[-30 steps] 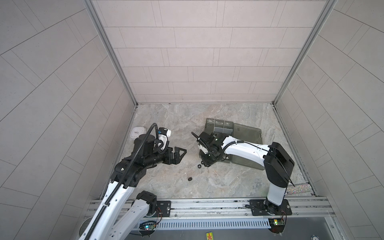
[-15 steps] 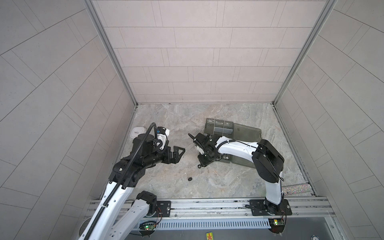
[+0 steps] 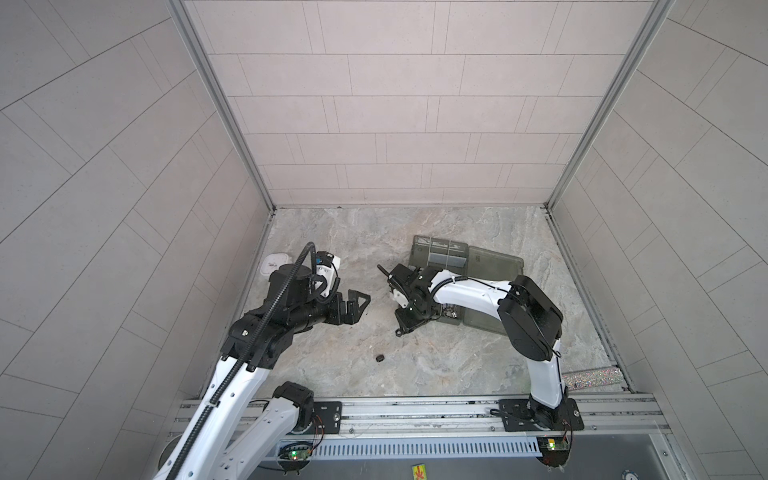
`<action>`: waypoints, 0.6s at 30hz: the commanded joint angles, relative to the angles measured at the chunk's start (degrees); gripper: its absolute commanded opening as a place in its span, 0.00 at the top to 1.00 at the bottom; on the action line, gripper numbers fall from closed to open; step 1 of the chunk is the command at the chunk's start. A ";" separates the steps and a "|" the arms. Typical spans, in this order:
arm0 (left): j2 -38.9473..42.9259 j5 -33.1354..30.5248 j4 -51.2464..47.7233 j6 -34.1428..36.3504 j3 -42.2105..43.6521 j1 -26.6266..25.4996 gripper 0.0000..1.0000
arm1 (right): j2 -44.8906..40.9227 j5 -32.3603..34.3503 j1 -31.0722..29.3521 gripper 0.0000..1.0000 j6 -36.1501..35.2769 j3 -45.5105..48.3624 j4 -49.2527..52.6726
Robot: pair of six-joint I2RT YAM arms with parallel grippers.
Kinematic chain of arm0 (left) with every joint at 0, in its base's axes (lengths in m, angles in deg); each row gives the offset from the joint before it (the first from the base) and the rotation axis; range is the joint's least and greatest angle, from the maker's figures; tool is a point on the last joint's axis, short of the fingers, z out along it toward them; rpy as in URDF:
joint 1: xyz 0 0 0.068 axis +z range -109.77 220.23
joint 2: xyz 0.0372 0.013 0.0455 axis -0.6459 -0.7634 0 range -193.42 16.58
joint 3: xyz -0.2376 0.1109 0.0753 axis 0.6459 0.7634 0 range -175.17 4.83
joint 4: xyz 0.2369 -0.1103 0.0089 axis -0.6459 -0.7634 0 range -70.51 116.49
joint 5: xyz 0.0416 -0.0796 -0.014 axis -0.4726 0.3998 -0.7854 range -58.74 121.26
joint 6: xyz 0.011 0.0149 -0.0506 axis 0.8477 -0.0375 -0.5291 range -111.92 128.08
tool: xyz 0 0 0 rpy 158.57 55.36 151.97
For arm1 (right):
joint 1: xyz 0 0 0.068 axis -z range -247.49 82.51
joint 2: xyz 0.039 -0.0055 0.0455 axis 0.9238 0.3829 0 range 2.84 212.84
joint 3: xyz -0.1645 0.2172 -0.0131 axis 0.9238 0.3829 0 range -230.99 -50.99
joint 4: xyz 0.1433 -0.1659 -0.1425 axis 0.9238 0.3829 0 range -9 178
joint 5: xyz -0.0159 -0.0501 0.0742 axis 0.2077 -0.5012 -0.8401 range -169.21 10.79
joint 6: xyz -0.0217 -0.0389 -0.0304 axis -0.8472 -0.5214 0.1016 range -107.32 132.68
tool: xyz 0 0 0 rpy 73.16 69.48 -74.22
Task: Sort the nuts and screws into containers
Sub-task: 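Move the right gripper back over the remaining black hex nuts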
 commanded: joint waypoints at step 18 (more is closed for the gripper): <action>-2.40 0.21 0.54 2.19 -2.05 -0.17 0.00 | 2.29 1.99 1.71 0.58 -0.62 -1.99 1.02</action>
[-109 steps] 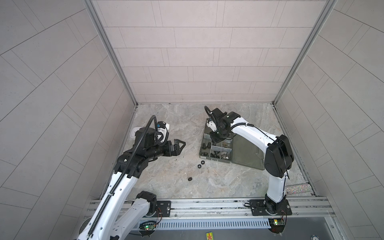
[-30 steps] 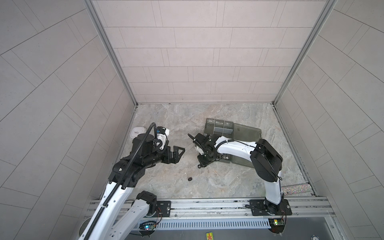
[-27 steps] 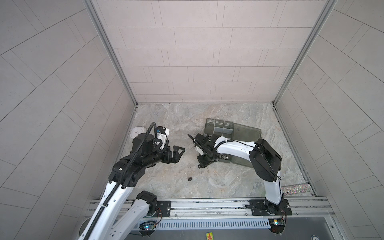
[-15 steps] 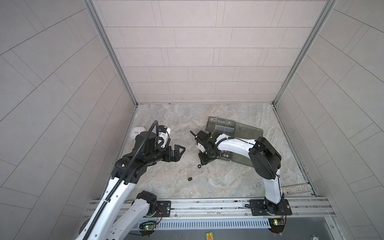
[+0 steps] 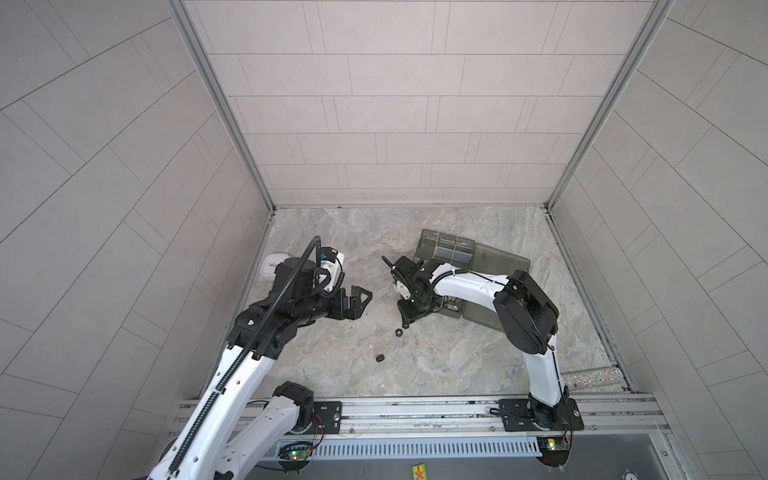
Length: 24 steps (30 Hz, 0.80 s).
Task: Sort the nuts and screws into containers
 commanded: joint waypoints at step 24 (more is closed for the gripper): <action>4.23 0.69 -0.02 0.05 0.15 -0.20 0.00 | -3.52 3.09 -2.53 0.57 1.07 -0.09 2.40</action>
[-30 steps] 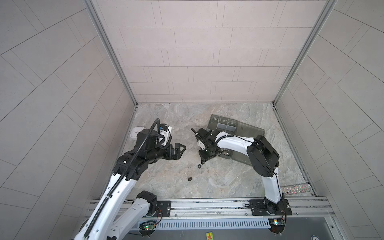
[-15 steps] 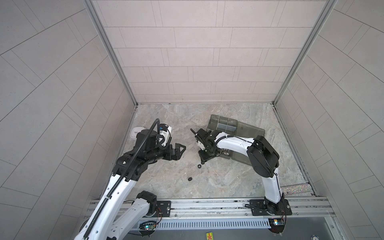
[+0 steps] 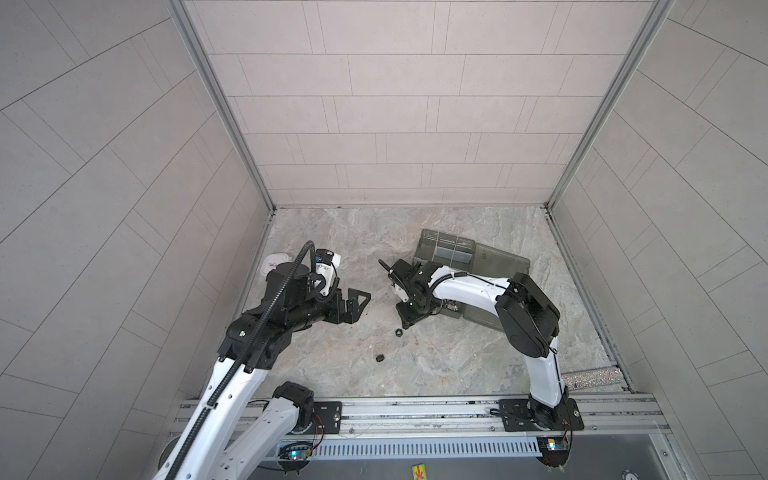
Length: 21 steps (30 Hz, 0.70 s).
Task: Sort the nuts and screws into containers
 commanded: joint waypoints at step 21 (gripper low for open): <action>1.35 -0.70 -1.22 0.38 0.43 -0.30 0.00 | 0.75 -0.72 -1.09 0.58 1.40 -0.59 0.34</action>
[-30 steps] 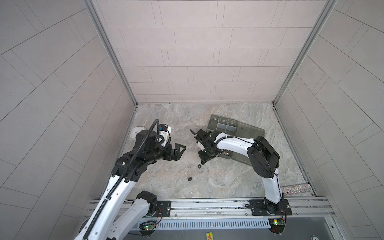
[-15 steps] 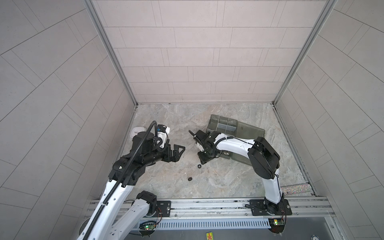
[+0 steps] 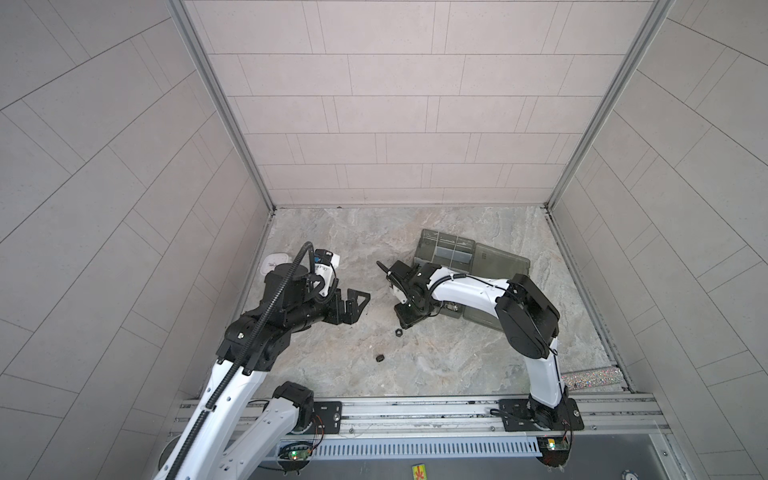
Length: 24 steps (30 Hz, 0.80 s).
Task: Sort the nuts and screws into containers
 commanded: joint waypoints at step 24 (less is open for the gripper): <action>4.53 -0.72 -10.65 -0.13 1.35 -0.22 0.00 | 2.03 1.15 -0.90 0.80 0.77 -0.57 1.26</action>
